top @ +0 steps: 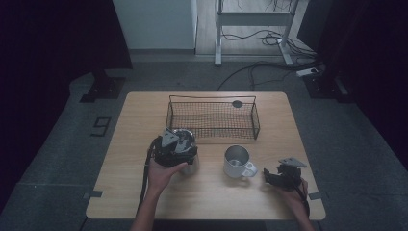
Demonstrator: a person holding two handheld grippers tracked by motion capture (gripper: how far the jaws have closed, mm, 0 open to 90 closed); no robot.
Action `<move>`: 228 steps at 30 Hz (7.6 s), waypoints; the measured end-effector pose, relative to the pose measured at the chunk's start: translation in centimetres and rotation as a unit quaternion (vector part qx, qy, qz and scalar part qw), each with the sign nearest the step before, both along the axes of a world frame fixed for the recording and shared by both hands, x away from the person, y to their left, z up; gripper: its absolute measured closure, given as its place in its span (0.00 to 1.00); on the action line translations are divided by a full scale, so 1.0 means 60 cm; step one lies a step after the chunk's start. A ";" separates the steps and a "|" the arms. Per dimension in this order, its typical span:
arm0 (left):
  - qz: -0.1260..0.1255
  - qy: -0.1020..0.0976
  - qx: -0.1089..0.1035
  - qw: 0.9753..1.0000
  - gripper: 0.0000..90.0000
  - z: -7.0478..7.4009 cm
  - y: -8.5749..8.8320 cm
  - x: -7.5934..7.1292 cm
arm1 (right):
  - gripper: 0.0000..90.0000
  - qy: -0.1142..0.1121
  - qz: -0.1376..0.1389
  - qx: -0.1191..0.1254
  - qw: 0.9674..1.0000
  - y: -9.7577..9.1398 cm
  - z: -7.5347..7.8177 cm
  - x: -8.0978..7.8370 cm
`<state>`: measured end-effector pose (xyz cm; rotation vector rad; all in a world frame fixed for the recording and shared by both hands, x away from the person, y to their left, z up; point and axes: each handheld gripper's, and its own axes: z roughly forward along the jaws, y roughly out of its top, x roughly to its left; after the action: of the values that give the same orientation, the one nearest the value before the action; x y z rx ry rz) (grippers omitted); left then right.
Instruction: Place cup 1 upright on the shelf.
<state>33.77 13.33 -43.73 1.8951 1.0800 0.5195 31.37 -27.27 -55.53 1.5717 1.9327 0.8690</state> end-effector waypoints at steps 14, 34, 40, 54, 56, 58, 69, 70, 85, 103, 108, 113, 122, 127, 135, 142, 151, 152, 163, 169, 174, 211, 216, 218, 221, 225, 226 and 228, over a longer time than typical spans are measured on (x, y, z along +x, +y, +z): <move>0.005 -0.008 -0.004 1.000 0.04 0.021 0.007 0.006 | 0.16 0.000 0.001 0.001 1.000 0.000 0.000 0.000; 0.008 -0.005 -0.015 1.000 0.04 0.047 0.009 0.028 | 0.16 0.000 0.002 0.000 1.000 0.000 0.000 0.001; 0.009 -0.011 -0.020 1.000 0.04 0.055 0.011 0.033 | 0.16 0.000 0.002 0.000 1.000 0.000 0.000 0.000; 0.019 -0.014 -0.011 1.000 0.04 0.070 0.012 0.050 | 0.15 0.001 -0.001 0.000 1.000 -0.001 0.000 0.001; 0.019 -0.012 -0.015 1.000 0.04 0.071 0.014 0.053 | 0.15 0.003 -0.001 -0.001 1.000 -0.001 0.000 0.001; 0.019 -0.012 -0.017 1.000 0.04 0.073 0.016 0.055 | 0.15 0.003 -0.001 -0.001 1.000 -0.001 0.000 0.001; 0.023 -0.014 -0.025 0.999 0.04 0.086 0.022 0.069 | 0.15 0.002 0.000 -0.001 1.000 -0.001 0.000 0.001; 0.025 -0.015 -0.026 0.999 0.04 0.087 0.022 0.071 | 0.15 0.002 0.000 -0.001 1.000 -0.001 0.000 0.001; 0.028 -0.022 -0.028 0.999 0.04 0.109 0.015 0.090 | 0.15 0.001 -0.001 -0.001 1.000 -0.001 0.000 0.001; 0.025 -0.029 -0.037 0.999 0.04 0.134 0.011 0.109 | 0.15 0.000 -0.001 0.000 1.000 -0.001 0.000 0.001; 0.029 -0.029 -0.038 0.998 0.04 0.138 0.009 0.117 | 0.15 0.000 -0.001 0.000 1.000 -0.001 0.000 0.001; 0.031 -0.031 -0.040 0.998 0.04 0.141 0.008 0.124 | 0.15 0.000 -0.001 -0.001 1.000 -0.001 0.000 0.001; 0.030 -0.031 -0.039 0.998 0.04 0.140 0.006 0.136 | 0.15 0.000 -0.001 0.000 1.000 0.000 -0.001 0.001; 0.029 -0.032 -0.036 0.998 0.04 0.142 0.002 0.148 | 0.15 0.000 -0.001 0.000 1.000 -0.001 -0.001 0.001; 0.034 -0.027 -0.041 0.998 0.04 0.140 0.000 0.160 | 0.15 0.000 0.000 0.000 1.000 -0.001 -0.001 0.001; 0.044 -0.031 -0.037 0.998 0.04 0.138 0.002 0.173 | 0.15 0.000 -0.001 0.000 1.000 -0.001 -0.001 0.001; 0.046 -0.031 -0.037 0.998 0.04 0.136 -0.001 0.194 | 0.15 0.000 -0.001 0.000 1.000 -0.001 -0.001 0.001; 0.046 -0.031 -0.037 0.998 0.04 0.136 -0.002 0.197 | 0.15 0.000 -0.001 -0.001 1.000 -0.001 0.000 0.001; 0.058 -0.021 -0.035 0.997 0.04 0.115 -0.004 0.226 | 0.15 0.001 0.000 0.000 1.000 -0.001 0.000 0.001; 0.061 -0.017 -0.034 0.997 0.04 0.105 -0.006 0.240 | 0.15 0.001 0.000 0.000 1.000 -0.001 0.000 0.001; 0.064 -0.016 -0.036 0.997 0.04 0.100 -0.006 0.247 | 0.15 0.000 -0.001 0.000 1.000 -0.001 0.000 0.001; 0.075 0.012 -0.003 0.997 0.04 0.043 -0.046 0.309 | 0.15 0.000 0.000 0.000 1.000 -0.001 0.000 0.001; 0.076 0.020 0.001 0.997 0.04 0.034 -0.050 0.313 | 0.15 0.000 0.000 0.000 1.000 -0.001 0.000 0.001; 0.077 0.021 0.000 0.997 0.04 0.031 -0.051 0.314 | 0.15 0.000 0.000 0.000 1.000 -0.001 0.000 0.001; 0.081 0.027 -0.001 0.996 0.04 0.024 -0.048 0.315 | 0.15 0.000 0.000 0.000 1.000 -0.001 0.000 0.001; 0.092 0.033 0.005 0.995 0.04 0.013 -0.043 0.317 | 0.15 0.000 0.000 0.000 1.000 -0.001 0.000 0.001; 0.092 0.033 0.005 0.995 0.04 0.013 -0.043 0.317 | 0.15 0.000 -0.001 0.000 1.000 -0.001 0.000 0.001; 0.095 0.036 0.005 0.995 0.04 0.008 -0.041 0.317 | 0.15 0.000 0.000 0.000 1.000 -0.001 0.000 0.001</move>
<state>52.79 10.89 -43.25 1.8429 1.3148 0.5677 31.42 -27.33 -55.56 1.5726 1.9319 0.8684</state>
